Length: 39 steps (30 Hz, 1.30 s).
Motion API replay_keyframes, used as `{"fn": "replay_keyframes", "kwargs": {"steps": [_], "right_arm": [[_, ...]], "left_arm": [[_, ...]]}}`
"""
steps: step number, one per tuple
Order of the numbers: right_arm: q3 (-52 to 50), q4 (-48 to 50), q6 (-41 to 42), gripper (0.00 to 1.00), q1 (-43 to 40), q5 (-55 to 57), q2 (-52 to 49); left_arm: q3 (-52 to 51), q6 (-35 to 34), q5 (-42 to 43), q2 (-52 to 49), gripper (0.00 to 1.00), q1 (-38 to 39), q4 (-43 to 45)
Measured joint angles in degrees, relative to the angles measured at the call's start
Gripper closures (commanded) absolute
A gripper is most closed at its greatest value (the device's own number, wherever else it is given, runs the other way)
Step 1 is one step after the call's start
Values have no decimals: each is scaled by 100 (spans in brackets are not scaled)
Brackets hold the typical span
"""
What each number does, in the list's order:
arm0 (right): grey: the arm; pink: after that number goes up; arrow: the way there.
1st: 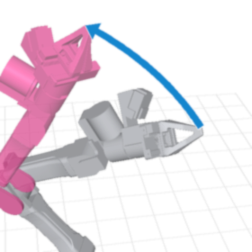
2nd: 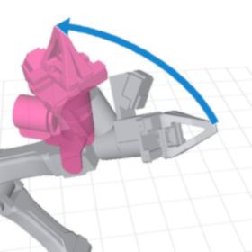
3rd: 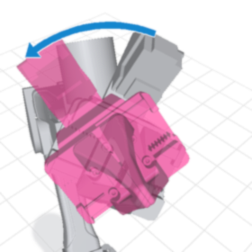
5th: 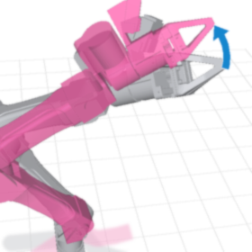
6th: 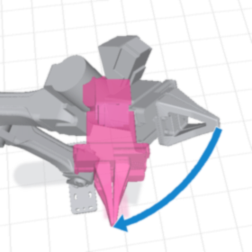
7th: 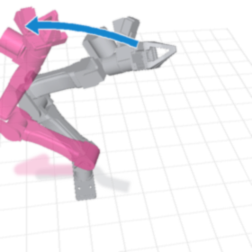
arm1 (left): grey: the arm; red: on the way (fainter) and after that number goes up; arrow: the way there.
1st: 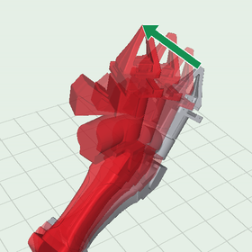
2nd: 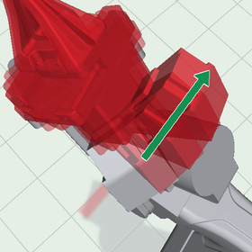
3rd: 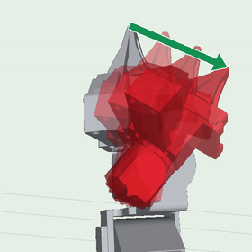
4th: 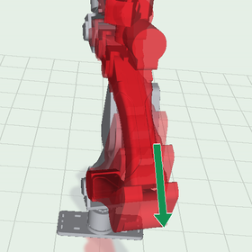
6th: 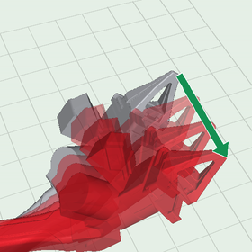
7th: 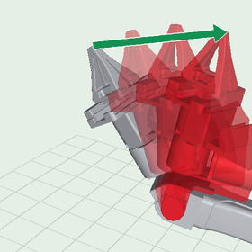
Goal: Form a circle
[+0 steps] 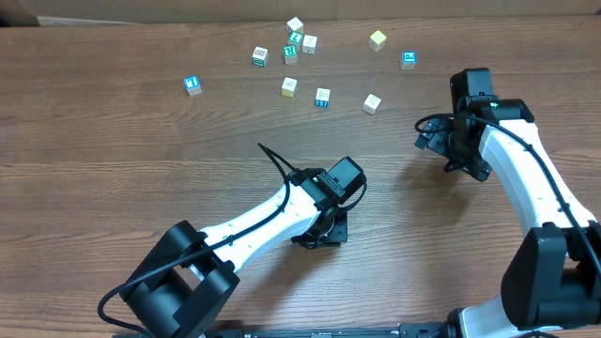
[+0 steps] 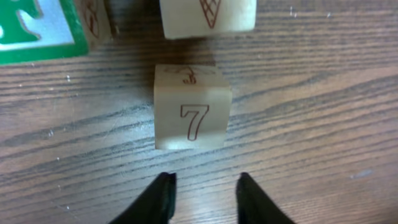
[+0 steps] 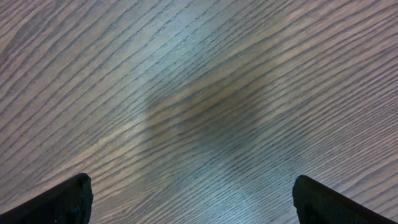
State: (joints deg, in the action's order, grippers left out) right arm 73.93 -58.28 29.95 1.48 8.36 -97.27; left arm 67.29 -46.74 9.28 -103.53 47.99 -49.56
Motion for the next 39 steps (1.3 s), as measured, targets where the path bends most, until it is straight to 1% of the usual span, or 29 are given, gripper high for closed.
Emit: {"fn": "replay_keyframes", "kwargs": {"steps": [1, 4, 5, 10, 15, 23, 27, 32, 39], "right_arm": [[0, -2, 4, 0, 2, 0, 0], [0, -2, 0, 0, 0, 0, 0], [0, -7, 0, 0, 2, 0, 0], [0, -4, 2, 0, 2, 0, 0], [0, -4, 2, 0, 0, 0, 0], [0, -7, 0, 0, 0, 0, 0], [0, 0, 2, 0, 0, -2, 0], [0, -2, 0, 0, 0, 0, 0], [0, -4, 2, 0, 2, 0, 0]], "left_arm": [[0, 33, 17, 0, 55, 0, -20], [0, 48, 50, 0, 30, 0, -116], [0, 101, 66, 0, 28, 0, -170], [0, 107, 76, 0, 29, 0, -256], [0, 111, 70, 0, 23, 0, -254], [0, 131, -59, 0, 22, 0, -155], [0, 129, -120, 0, 24, 0, -76], [0, 133, -153, 0, 32, 0, -48], [0, 133, -227, 0, 33, 0, 68]]}}
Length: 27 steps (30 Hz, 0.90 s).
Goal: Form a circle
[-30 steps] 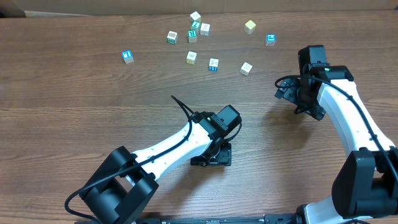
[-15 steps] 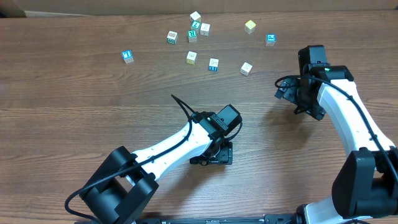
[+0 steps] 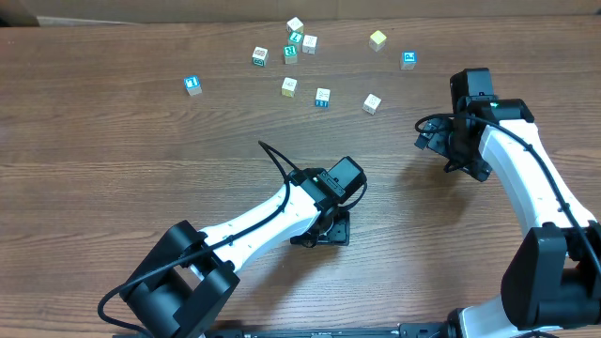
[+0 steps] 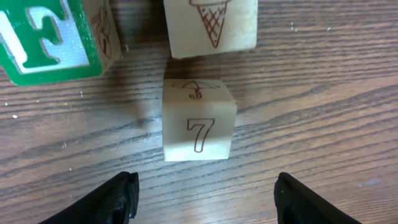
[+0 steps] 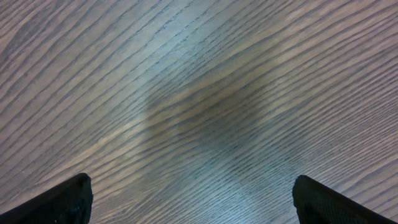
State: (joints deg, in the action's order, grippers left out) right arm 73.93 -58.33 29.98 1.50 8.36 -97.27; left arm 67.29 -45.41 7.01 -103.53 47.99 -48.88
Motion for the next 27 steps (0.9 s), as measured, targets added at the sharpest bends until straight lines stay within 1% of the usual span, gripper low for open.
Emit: {"fn": "replay_keyframes", "kwargs": {"steps": [1, 2, 4, 12, 17, 27], "right_arm": [[0, 2, -2, 0, 0, 0, 0], [0, 0, 0, 0, 0, 0, 0], [0, 2, 0, 0, -2, 0, 0], [0, 4, 0, 0, 0, 0, 0], [0, 2, -4, 0, 0, -2, 0], [0, 2, -2, 0, 0, 0, 0]], "left_arm": [[0, 0, -4, 0, 33, 0, 9], [0, 0, -20, 0, 39, 0, 24], [0, 13, -42, 0, 43, 0, 66], [0, 63, -133, 0, 47, 0, 234], [0, 63, -173, 0, 51, 0, 245], [0, 59, -299, 0, 51, 0, 245]]}}
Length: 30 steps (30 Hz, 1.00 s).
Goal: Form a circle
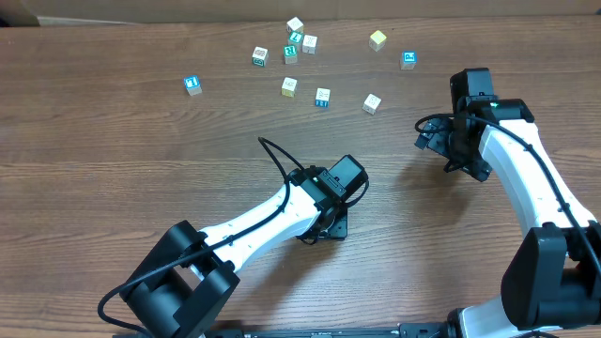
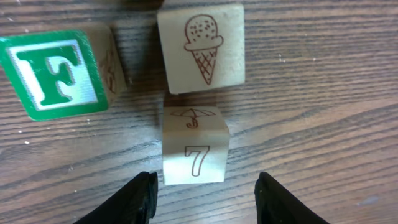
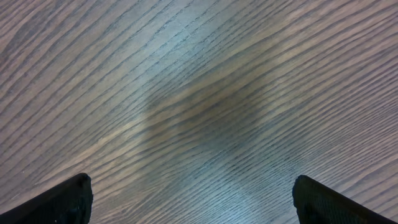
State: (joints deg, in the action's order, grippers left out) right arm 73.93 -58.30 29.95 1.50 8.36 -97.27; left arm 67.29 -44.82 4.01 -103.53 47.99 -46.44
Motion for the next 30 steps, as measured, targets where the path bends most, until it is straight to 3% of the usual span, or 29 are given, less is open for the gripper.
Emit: {"fn": "replay_keyframes", "kwargs": {"steps": [30], "right_arm": [[0, 0, 4, 0, 0, 0, 0]], "left_arm": [[0, -2, -90, -129, 59, 0, 66]]}}
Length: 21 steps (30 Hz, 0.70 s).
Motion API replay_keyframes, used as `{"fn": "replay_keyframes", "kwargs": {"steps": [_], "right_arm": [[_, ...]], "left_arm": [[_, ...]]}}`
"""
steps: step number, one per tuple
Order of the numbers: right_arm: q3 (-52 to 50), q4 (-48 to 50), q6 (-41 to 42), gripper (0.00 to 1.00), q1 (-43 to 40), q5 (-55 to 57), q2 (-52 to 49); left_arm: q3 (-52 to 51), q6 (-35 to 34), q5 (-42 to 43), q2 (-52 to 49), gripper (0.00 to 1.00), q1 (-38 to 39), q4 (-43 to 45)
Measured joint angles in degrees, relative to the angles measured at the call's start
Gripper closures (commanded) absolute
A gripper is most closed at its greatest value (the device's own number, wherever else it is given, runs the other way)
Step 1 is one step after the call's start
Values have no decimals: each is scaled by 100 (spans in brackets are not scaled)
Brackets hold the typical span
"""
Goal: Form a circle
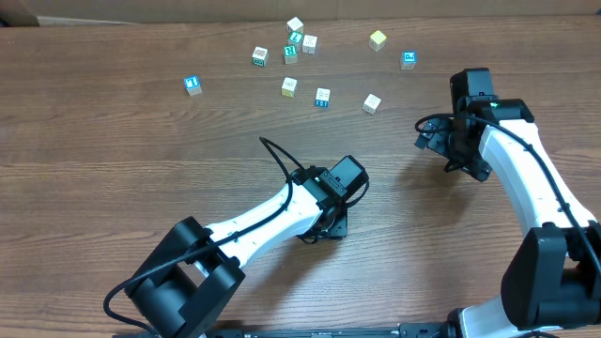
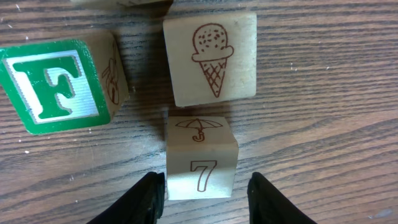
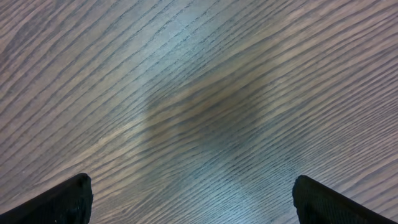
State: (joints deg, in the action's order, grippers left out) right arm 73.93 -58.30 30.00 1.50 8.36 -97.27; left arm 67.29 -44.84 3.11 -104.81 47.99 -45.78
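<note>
In the left wrist view a pale wooden block (image 2: 201,157) with a 7 on its side and an umbrella on top stands on the table. My left gripper (image 2: 206,176) is open astride it, the left finger against its edge and the right finger a little off. An ice-cream block (image 2: 209,59) touches its far side, and a green F block (image 2: 56,84) lies to the left. In the overhead view the left gripper (image 1: 329,225) hides these blocks. My right gripper (image 3: 193,199) hangs wide open over bare wood, at the right (image 1: 460,150).
Several small blocks lie scattered along the far side of the table, among them a blue one (image 1: 192,84), a yellow one (image 1: 377,39) and a pale one (image 1: 372,103). A further block's edge (image 2: 121,2) shows beyond the F block. The brown wooden table (image 1: 113,188) carries everything.
My left gripper's fingers have drawn closer together and now flank the 7 block's near half; they were short of it before. The right arm has not moved.
At first my left gripper's fingers stood close together just short of the 7 block. Then they were spread wide. After that they were narrower and nearer the block, and now they straddle it. My right gripper stayed open over bare wood throughout.
</note>
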Motion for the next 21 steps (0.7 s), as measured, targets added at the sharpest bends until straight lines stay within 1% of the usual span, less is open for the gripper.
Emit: {"fn": "replay_keyframes", "kwargs": {"steps": [15, 21], "right_arm": [[0, -2, -2, 0, 0, 0, 0], [0, -2, -4, 0, 0, 0, 0]], "left_arm": [[0, 0, -2, 0, 52, 0, 0], [0, 0, -2, 0, 51, 0, 0]]}}
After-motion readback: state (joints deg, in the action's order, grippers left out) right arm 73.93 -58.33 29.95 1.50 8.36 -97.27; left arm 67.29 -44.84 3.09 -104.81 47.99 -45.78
